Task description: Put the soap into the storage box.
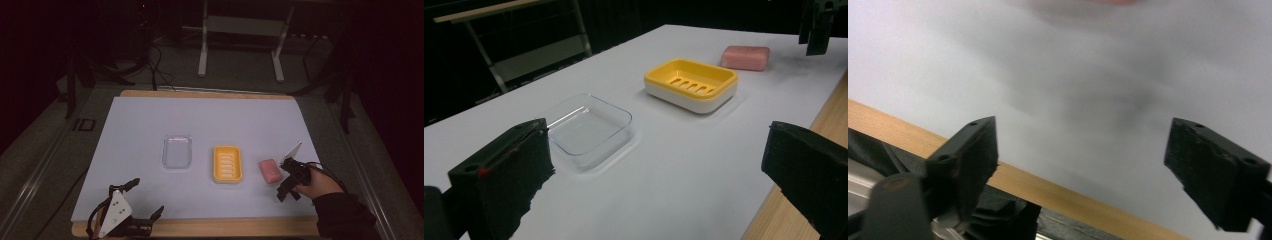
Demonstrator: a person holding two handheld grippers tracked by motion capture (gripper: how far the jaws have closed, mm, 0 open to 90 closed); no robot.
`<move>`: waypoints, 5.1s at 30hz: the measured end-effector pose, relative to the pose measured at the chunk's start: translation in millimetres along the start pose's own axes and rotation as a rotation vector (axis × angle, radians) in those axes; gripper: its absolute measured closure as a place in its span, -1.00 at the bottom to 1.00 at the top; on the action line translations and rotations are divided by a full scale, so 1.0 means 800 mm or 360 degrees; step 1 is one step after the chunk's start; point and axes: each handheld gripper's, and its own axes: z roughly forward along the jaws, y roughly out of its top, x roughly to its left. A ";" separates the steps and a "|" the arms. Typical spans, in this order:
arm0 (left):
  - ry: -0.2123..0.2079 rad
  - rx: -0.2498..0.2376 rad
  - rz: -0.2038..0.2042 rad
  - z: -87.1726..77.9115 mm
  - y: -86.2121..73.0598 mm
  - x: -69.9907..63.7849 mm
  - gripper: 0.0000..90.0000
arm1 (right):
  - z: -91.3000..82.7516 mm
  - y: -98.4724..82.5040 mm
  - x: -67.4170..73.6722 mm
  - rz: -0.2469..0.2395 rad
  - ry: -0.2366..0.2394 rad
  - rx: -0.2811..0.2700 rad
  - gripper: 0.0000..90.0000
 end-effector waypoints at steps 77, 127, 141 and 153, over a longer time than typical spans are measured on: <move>-0.0018 -0.0002 -0.0004 -0.001 -0.001 -0.001 -0.99 | 0.020 0.087 0.021 0.0169 -0.0164 -0.0325 -0.17; 0.0015 -0.0012 -0.0021 -0.003 -0.001 -0.001 -0.99 | -0.115 0.112 0.131 0.0151 -0.0154 -0.0643 -0.17; 0.0005 -0.0013 -0.0018 -0.003 -0.001 -0.001 -0.99 | -0.092 0.132 0.177 0.0138 0.0001 -0.0709 -0.17; -0.0002 -0.0011 -0.0012 -0.003 -0.001 -0.001 -0.99 | -0.048 0.142 0.177 0.0341 -0.0001 -0.0755 -0.17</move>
